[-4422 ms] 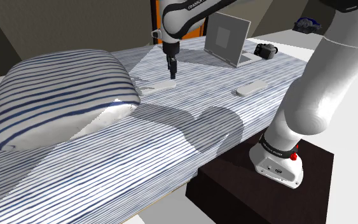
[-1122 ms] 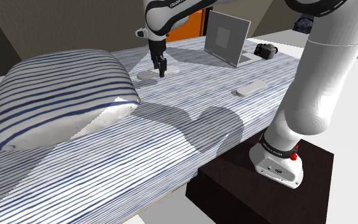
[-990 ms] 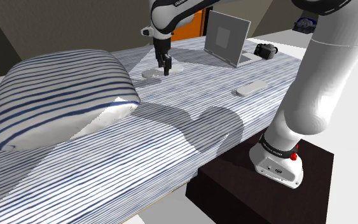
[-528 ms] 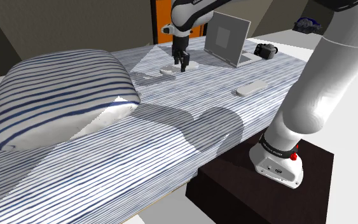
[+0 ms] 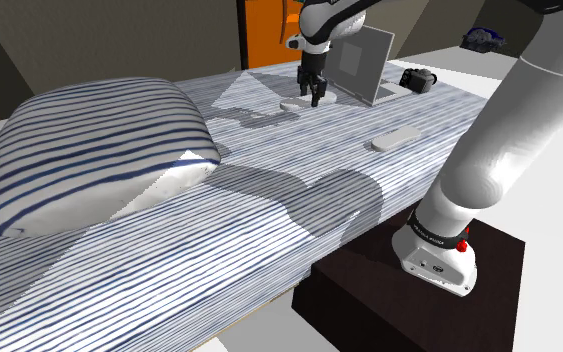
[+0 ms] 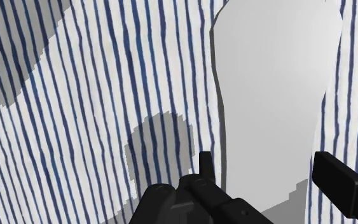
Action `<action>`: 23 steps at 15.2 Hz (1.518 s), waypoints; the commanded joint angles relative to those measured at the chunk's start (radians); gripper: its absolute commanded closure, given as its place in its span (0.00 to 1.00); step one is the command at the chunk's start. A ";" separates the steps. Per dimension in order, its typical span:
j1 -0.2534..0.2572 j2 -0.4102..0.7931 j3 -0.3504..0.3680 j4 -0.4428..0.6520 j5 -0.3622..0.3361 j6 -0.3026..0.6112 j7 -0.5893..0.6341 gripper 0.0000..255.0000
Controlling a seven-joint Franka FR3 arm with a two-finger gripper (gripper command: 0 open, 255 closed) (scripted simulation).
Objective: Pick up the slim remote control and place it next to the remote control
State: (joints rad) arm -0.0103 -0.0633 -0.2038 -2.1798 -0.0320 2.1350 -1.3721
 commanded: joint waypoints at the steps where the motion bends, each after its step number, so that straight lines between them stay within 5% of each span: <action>1: -0.025 -0.013 -0.027 -0.012 -0.004 0.001 -0.051 1.00; 12: -0.150 -0.005 -0.179 0.002 -0.007 0.000 -0.327 1.00; 23: -0.152 0.072 -0.184 -0.073 0.026 0.147 -0.351 1.00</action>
State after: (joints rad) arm -0.1630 0.0032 -0.3883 -2.2461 -0.0082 2.2693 -1.7229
